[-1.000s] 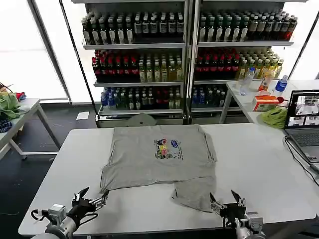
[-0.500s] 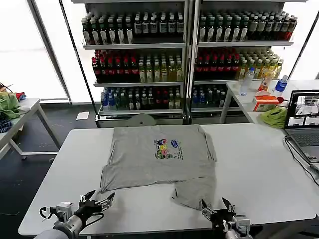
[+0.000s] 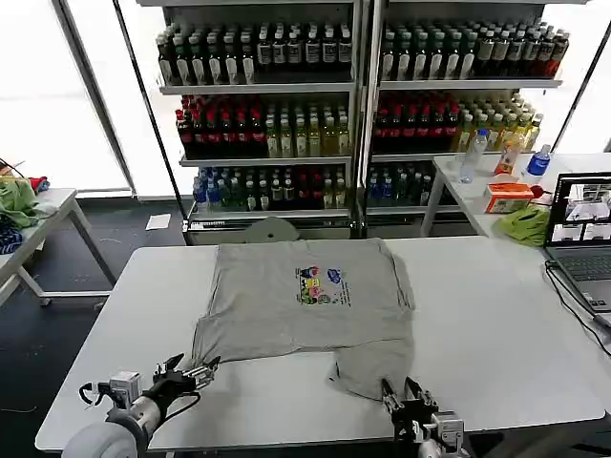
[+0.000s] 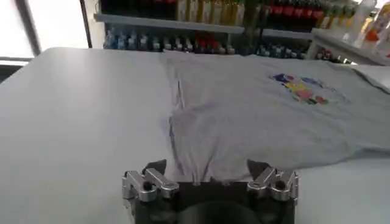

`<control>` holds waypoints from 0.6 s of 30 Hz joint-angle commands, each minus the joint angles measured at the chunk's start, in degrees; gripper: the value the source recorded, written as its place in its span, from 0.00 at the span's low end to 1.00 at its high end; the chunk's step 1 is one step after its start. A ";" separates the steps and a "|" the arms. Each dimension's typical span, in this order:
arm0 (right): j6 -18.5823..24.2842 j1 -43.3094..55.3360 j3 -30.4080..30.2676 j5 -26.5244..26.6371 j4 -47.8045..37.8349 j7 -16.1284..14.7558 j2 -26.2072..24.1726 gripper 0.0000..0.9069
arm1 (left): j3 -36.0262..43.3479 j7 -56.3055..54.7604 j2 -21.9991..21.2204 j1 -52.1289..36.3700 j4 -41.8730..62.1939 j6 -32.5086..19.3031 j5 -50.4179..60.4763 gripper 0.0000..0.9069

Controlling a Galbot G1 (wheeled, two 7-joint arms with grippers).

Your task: Fold and organize the clothes.

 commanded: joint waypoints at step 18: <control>-0.44 0.08 -0.63 0.29 -0.44 -0.17 -0.68 0.00 | 1.25 2.22 -0.03 0.12 3.01 -0.61 1.32 0.00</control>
